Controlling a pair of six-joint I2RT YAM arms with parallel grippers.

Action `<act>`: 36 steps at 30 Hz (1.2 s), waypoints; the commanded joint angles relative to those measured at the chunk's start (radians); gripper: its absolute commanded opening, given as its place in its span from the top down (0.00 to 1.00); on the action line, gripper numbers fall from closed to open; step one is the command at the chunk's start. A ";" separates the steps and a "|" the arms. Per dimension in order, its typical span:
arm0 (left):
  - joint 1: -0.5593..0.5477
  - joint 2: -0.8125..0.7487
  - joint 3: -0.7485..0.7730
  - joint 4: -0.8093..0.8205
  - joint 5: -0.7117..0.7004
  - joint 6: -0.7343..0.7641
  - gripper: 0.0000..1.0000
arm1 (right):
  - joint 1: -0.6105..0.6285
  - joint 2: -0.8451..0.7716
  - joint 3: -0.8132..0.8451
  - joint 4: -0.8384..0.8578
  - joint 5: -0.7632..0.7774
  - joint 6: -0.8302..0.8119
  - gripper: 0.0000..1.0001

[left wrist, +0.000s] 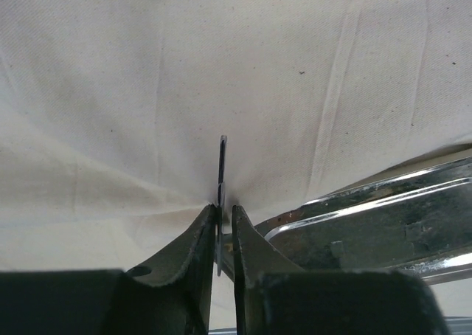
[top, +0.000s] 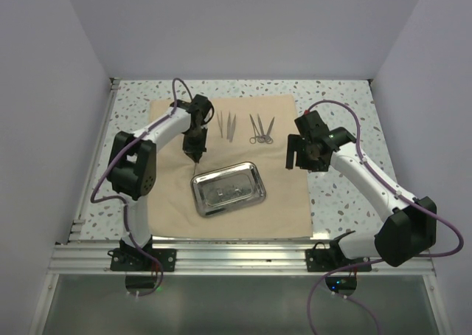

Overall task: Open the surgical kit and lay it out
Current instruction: Pick up the medical item from the surgical kit, then place the medical item in the surgical kit.

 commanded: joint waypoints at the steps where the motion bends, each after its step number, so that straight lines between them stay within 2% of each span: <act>1: 0.005 -0.059 0.000 -0.025 0.028 -0.016 0.81 | 0.005 -0.009 0.006 0.014 -0.015 -0.017 0.23; 3: 0.005 -0.065 -0.009 -0.019 0.050 -0.018 0.78 | 0.005 -0.013 0.006 0.014 -0.012 -0.017 0.23; 6: 0.005 -0.064 -0.008 -0.017 0.042 -0.018 0.78 | 0.005 -0.014 0.007 0.015 -0.011 -0.018 0.23; 9: 0.005 -0.051 0.001 -0.011 0.036 -0.016 0.87 | 0.005 -0.011 0.004 0.015 -0.015 -0.017 0.23; 10: 0.005 -0.045 0.001 -0.008 0.036 -0.013 0.94 | 0.003 -0.011 0.006 0.018 -0.016 -0.017 0.23; 12: 0.005 -0.030 0.004 -0.004 0.036 -0.011 1.00 | 0.005 -0.010 0.006 0.017 -0.016 -0.017 0.23; 17: 0.005 -0.018 0.047 -0.020 -0.016 -0.013 1.00 | 0.003 -0.011 0.009 0.014 -0.011 -0.021 0.23; 22: 0.005 0.001 0.187 -0.091 -0.067 -0.013 1.00 | 0.005 -0.011 0.001 0.017 -0.013 -0.021 0.23; 28: 0.005 0.051 0.297 -0.086 -0.114 -0.016 1.00 | 0.005 0.006 0.004 0.021 -0.019 -0.020 0.23; 36: 0.034 0.309 0.612 -0.030 -0.229 -0.019 1.00 | 0.003 0.012 0.018 0.007 -0.019 -0.027 0.23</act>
